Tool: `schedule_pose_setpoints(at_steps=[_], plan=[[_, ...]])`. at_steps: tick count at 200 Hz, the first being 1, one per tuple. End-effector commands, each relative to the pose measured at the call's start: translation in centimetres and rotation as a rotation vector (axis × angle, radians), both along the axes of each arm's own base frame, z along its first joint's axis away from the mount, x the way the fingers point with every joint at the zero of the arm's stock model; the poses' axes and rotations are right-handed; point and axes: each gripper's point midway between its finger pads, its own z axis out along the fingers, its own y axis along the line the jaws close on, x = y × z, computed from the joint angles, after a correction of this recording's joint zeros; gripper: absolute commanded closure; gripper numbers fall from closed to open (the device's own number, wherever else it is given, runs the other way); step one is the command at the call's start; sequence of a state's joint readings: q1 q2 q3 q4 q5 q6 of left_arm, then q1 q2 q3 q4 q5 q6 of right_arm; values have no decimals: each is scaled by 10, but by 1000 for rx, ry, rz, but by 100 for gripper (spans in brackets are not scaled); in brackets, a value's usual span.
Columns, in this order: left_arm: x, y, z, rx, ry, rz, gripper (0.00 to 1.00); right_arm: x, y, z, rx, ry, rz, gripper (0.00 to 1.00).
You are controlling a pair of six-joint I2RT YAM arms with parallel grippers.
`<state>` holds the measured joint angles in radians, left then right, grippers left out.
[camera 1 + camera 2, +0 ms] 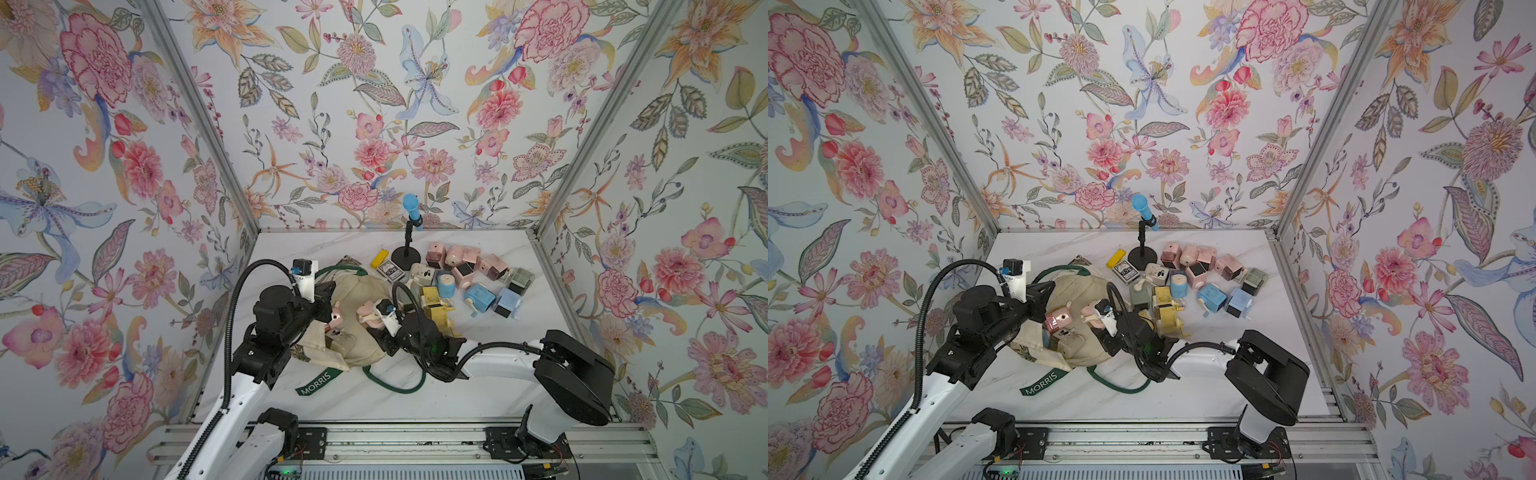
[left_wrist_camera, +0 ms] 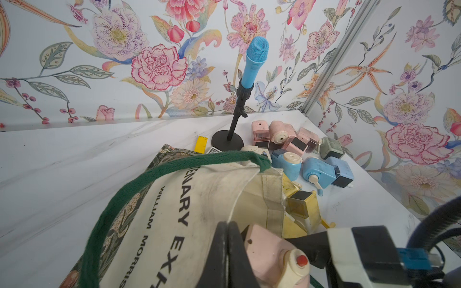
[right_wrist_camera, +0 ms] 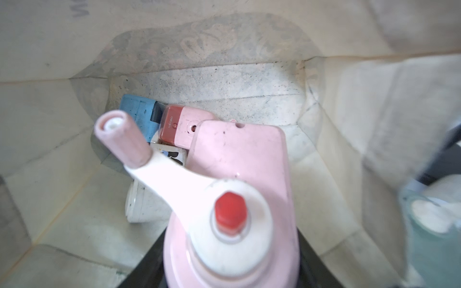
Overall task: Take out the pencil sharpeners from the tote bags
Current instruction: Pick up the pencil sharpener from the canvas bag, then place the pencil sharpener at the center of the board.
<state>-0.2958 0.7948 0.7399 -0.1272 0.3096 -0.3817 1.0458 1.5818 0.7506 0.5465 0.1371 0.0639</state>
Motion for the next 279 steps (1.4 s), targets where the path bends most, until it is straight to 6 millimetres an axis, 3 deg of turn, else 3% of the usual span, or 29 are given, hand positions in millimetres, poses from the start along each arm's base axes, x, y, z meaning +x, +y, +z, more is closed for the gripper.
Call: schedule_pose_setpoints(at_steps=[1,37,86,102,119,141,197,279], plan=[[1,-1,15,-4,-50,1,100,0,-33,25,43,-44,-93,51],[0,0,15,-3,-51,2,100,10,-111,29,96,-24,-279,50],[1,0,16,-3,-52,2,100,27,-224,8,167,57,-592,52],[1,0,15,-2,-50,4,100,29,-253,1,192,70,-679,52],[1,0,16,0,-53,5,100,29,-272,-7,206,99,-729,52],[1,1,15,2,-51,8,100,32,-284,-21,202,144,-767,52],[2,0,13,3,-44,4,100,43,-279,-54,123,236,-775,50],[2,0,13,5,-45,6,100,54,-274,-77,56,286,-773,44]])
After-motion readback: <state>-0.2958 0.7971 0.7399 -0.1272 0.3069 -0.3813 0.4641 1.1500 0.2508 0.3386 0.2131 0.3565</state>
